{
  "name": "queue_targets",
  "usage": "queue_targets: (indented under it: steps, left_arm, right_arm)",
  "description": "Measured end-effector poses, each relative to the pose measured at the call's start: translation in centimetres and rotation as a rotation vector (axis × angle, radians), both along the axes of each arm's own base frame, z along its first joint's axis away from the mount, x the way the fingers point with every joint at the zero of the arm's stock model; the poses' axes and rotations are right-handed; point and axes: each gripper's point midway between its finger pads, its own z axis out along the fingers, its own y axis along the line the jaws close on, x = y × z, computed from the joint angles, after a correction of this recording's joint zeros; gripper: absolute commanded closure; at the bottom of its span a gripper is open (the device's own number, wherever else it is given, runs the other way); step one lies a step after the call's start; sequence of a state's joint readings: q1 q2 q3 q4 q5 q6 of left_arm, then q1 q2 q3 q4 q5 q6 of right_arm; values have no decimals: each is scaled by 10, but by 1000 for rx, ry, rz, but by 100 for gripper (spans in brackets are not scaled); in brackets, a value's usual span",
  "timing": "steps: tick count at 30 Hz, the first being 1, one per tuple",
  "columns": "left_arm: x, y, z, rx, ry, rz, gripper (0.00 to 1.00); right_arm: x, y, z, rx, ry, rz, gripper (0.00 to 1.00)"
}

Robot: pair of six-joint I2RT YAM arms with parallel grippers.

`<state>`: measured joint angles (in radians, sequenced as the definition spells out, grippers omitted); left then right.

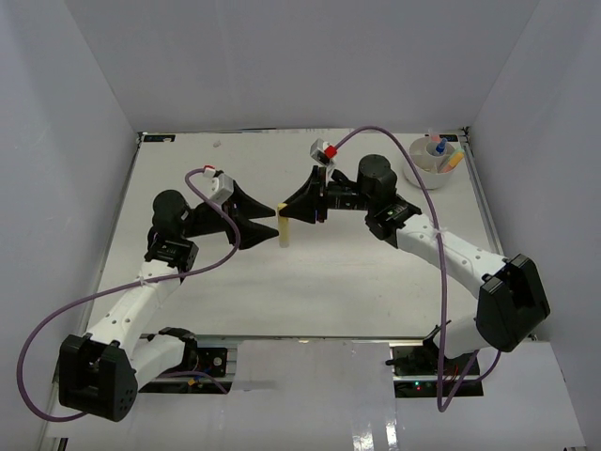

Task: Sort the stationery into containers
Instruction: Place the pen in the storage box.

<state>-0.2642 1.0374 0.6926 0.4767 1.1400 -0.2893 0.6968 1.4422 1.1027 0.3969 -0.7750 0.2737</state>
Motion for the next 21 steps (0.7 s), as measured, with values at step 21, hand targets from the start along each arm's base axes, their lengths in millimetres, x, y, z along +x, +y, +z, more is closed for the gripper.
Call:
queue_targets:
  steps: [21]
  left_arm:
    - [98, 64, -60, 149, 276, 738, 2]
  right_arm:
    - [180, -274, -46, -149, -44, -1135, 92]
